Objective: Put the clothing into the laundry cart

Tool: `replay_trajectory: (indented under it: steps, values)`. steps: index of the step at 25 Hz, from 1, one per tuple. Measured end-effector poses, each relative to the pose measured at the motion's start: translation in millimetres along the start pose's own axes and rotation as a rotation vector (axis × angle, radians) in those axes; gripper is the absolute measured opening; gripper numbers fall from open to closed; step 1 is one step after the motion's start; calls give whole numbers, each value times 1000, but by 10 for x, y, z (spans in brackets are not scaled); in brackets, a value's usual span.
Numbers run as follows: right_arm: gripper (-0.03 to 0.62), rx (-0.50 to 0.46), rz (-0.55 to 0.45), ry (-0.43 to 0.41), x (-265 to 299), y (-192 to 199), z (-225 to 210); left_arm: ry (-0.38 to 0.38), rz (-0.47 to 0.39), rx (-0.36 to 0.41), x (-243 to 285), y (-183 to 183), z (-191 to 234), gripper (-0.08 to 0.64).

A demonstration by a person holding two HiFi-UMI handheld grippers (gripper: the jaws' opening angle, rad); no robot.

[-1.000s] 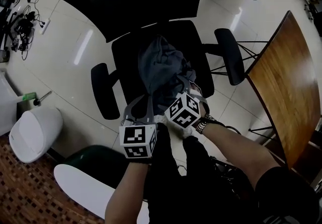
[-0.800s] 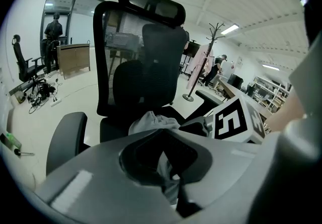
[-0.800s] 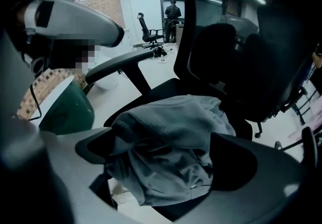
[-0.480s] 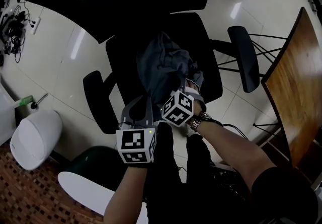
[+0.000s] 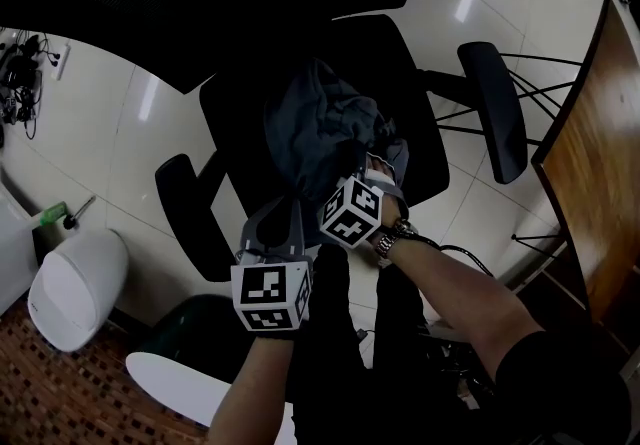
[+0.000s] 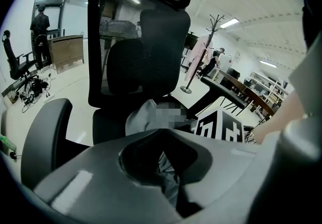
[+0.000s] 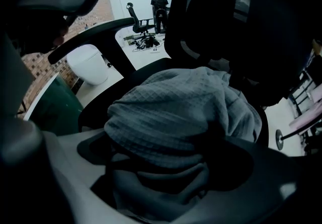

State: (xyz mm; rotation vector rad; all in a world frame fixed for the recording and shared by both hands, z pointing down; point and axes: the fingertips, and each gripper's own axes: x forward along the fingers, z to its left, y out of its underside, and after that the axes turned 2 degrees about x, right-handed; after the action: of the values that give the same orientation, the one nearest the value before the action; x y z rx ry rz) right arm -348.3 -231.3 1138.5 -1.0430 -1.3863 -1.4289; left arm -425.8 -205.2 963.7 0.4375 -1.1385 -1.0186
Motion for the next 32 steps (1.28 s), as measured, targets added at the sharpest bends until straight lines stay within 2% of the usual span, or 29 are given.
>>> replay_trajectory:
  steps: [8,10,13,14,19,23,28,32]
  values:
    - [399,27,2,-5,45,46,-14,13,12,21,26,41,-14,3]
    - [339,42,0,-9,-6,40,-36,17,12,26,14,24,-51,3]
    - [209,71,-13,-15,-132,23,-54,23,8,36,-21,-19,-126,3]
    - [188,80,-22,-15,-185,16,-53,24,7,39,-43,-43,-153,3]
    - [165,123,-105,9,-634,-39,-78,29,-7,59,-195,-232,-348,3]
    - [160,147,-193,54,-1208,-7,-155,35,-38,90,-353,-391,-705,3]
    - [159,157,-276,100,-2059,-211,-227,56,-72,129,-621,-843,-1033,3]
    - [158,166,-330,147,-2718,-174,-206,75,-117,172,-883,-1137,-1420,3]
